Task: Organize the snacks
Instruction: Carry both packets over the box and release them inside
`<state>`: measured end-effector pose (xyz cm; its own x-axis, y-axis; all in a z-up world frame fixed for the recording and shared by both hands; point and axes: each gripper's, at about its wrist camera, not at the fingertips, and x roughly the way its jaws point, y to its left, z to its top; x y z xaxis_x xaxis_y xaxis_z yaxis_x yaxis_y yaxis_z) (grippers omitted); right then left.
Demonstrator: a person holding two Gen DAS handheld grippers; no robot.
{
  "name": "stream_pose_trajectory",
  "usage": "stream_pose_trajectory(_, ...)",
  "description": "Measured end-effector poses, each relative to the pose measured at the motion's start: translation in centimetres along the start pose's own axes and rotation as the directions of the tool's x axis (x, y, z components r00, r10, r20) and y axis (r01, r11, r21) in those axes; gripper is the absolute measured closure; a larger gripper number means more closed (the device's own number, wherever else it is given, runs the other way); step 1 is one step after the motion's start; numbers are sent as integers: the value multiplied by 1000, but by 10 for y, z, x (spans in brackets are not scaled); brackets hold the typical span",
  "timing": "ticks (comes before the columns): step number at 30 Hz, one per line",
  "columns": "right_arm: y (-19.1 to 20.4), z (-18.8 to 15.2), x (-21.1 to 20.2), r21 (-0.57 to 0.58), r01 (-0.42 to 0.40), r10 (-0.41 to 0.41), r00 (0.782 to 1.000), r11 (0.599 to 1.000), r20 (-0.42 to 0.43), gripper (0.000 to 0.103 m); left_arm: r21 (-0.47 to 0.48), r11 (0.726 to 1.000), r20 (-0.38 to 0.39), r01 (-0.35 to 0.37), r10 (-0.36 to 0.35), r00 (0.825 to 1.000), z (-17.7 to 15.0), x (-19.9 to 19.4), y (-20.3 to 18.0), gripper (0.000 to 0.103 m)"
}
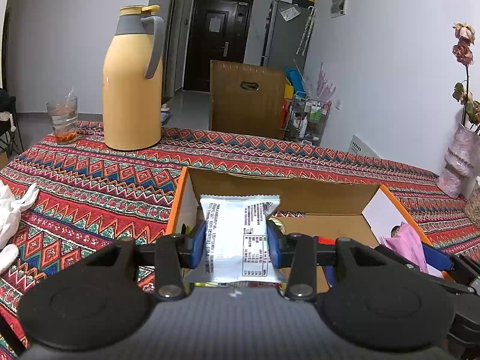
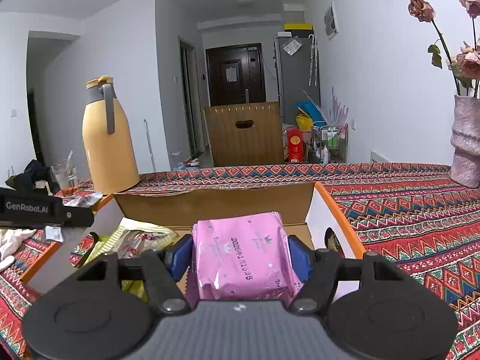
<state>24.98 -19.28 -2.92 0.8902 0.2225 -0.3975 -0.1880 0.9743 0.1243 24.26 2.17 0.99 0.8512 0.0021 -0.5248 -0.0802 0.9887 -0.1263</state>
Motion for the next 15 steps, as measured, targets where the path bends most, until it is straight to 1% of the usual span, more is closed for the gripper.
stream_pose_trajectory(1, 0, 0, 0, 3, 2, -2, 1000, 1000, 1, 34, 1, 1000, 2, -2, 2, 1000, 0, -1, 0, 61)
stream_pose_trajectory(2, -1, 0, -1, 9, 7, -7, 1000, 1000, 5, 30, 2, 1000, 6, -3, 3, 1000, 0, -1, -1, 58)
stream_pose_trajectory(3, -1, 1, -2, 15, 11, -11, 1000, 1000, 11, 30, 1, 1000, 9, -3, 3, 1000, 0, -2, -1, 57)
stream_pose_trajectory(4, -2, 1, -4, 20, 13, -13, 1000, 1000, 18, 30, -2, 1000, 14, 0, 0, 1000, 0, -3, -1, 49)
stream_pose_trajectory(5, -3, 2, -5, 25, 11, -11, 1000, 1000, 22, 26, -7, 1000, 18, -1, 1, 1000, 0, -4, 0, 32)
stream_pose_trajectory(6, -6, 2, -8, 30, 10, -11, 1000, 1000, 25, 22, -13, 1000, 25, -7, 7, 1000, 0, -6, 0, 24)
stream_pose_trajectory(7, -6, 2, -8, 35, 12, -13, 1000, 999, 28, 11, -16, 1000, 37, -21, 22, 999, 0, -7, 0, 15)
stream_pose_trajectory(8, -6, 1, -9, 39, 15, -17, 999, 999, 31, 3, -19, 999, 45, -32, 33, 998, 1, -8, 1, 6)
stream_pose_trajectory(9, -7, 2, -10, 41, 18, -19, 999, 999, 33, 1, -28, 999, 49, -36, 37, 998, 1, -10, 2, 0)
stream_pose_trajectory(11, -8, 2, -10, 46, 21, -22, 999, 999, 28, 1, -48, 998, 60, -36, 39, 997, 1, -12, 5, 0)
stream_pose_trajectory(15, -10, 2, -9, 58, 25, -26, 999, 998, 20, 0, -57, 998, 53, -36, 39, 998, 1, -12, 7, 0)
